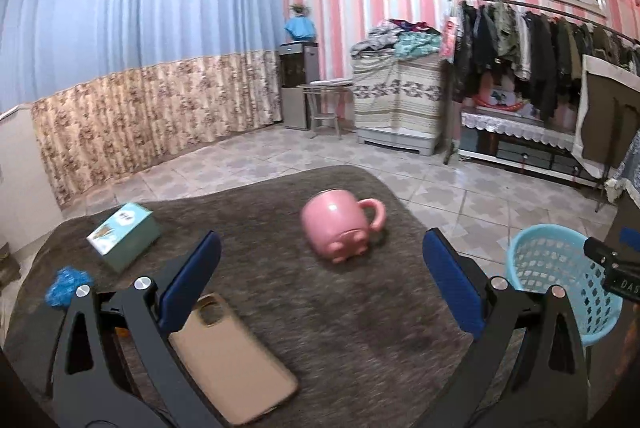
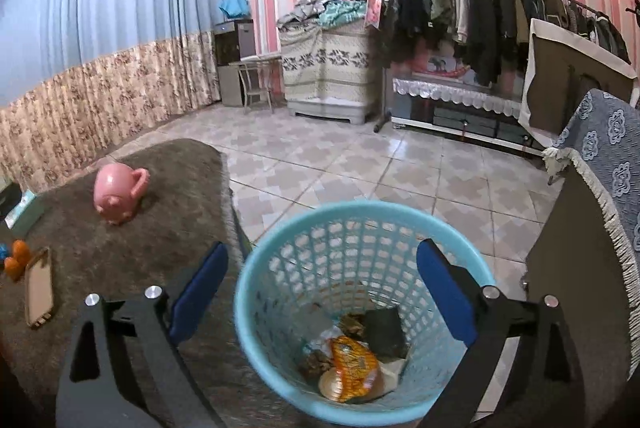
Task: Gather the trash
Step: 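Move both tools back over the rug toward the blue plastic bag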
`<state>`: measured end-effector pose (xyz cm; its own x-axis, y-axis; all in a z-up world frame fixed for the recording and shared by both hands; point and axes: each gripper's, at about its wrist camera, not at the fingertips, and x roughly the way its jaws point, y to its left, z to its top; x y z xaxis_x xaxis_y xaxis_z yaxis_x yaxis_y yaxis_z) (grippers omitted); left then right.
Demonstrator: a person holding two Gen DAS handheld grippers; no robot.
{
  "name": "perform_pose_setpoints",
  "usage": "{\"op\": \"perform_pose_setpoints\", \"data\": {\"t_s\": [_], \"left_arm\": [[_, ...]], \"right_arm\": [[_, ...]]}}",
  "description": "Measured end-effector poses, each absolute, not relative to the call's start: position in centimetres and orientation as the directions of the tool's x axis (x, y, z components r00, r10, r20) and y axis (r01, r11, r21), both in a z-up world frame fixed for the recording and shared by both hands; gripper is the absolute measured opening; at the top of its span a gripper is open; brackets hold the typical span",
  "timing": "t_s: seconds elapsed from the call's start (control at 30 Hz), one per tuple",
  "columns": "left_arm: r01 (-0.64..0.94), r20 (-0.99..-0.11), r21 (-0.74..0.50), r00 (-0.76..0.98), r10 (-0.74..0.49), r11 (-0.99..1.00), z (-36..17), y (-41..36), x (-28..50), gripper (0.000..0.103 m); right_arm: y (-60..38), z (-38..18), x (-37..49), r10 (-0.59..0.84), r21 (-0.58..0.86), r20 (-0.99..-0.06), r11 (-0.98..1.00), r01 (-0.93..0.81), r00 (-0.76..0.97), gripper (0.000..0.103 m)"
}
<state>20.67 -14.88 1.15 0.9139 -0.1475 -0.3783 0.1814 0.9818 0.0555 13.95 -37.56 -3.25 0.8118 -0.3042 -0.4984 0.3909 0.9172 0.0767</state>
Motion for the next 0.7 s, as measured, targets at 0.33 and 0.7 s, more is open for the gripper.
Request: {"op": "perform_pose_setpoints", "data": {"t_s": [0.33,0.7], "left_arm": [[0.062,-0.364,0.072,0.931,-0.032,0.995,1.8,-7.9,19.6,0.098],[-0.028,-0.385,0.045,0.922,0.043,0.999,1.1,-1.3,18.9,0.098]], "right_arm": [[-32.2,-2.6,15.1,-0.227,0.050,-0.473,0.958,0.283,0.851,0.093],[-25.7,-2.8,16.4,-0.134,-0.012,-0.475,0.989,0.146,0.870,0.093]]}}
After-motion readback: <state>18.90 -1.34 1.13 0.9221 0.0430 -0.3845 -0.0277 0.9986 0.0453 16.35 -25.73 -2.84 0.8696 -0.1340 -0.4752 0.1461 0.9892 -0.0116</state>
